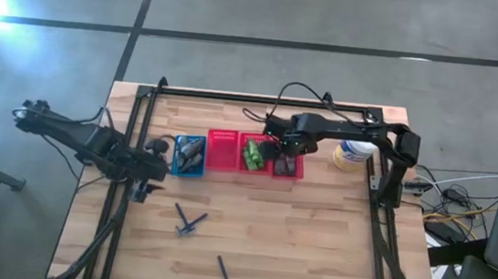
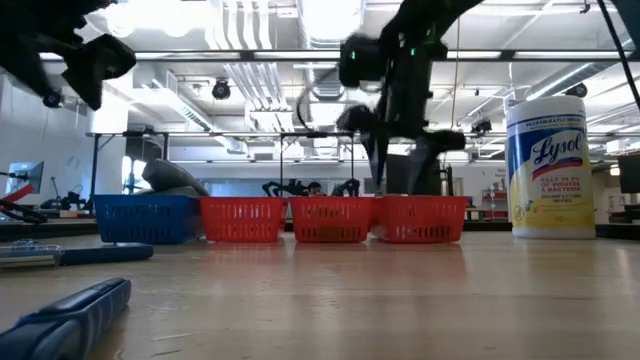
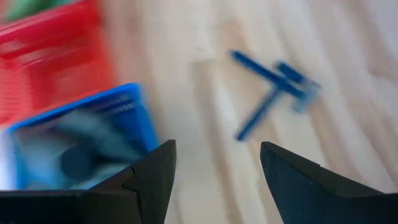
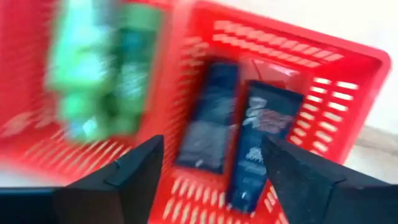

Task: Pick & Place Travel size toiletries
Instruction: Put the blue razor into the left red bin

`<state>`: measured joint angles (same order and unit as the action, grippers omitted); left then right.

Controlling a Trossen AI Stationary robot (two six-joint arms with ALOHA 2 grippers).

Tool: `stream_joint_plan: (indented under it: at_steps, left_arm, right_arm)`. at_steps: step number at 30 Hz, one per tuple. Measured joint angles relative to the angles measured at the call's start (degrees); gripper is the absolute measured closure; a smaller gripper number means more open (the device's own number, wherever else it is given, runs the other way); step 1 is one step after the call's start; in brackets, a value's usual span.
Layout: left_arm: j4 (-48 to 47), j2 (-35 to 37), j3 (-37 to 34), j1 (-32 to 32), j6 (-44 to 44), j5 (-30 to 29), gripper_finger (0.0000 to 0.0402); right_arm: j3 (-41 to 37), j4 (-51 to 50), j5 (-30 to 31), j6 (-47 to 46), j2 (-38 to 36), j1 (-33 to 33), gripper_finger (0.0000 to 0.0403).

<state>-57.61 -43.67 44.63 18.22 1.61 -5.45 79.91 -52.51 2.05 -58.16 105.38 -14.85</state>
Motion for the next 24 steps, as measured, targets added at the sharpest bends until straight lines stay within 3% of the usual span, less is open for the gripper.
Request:
stream_joint_plan:
  at_steps: [4,10,16,24]
  left_arm:
    - [0.6,-5.4,-1.1,2.0,-8.8,6.4,0.0163]
    - [5.9,-16.5,-1.8,6.0,-19.6,7.9,0.0163]
    - [19.5,-26.5,-1.8,7.5,-21.4,8.0,0.0163]
    - [21.4,-36.3,-1.8,7.5,-23.6,10.6,0.0164]
  right_arm:
    - [2.3,-0.9,1.1,7.3,-2.4,4.3,0.0101]
    - [5.1,-5.2,2.9,10.6,-5.3,11.1,0.0069]
    - [5.0,-6.0,5.7,8.0,-8.2,17.1,0.0060]
    - [4.8,-7.3,8.4,4.5,-10.4,22.8,0.0079]
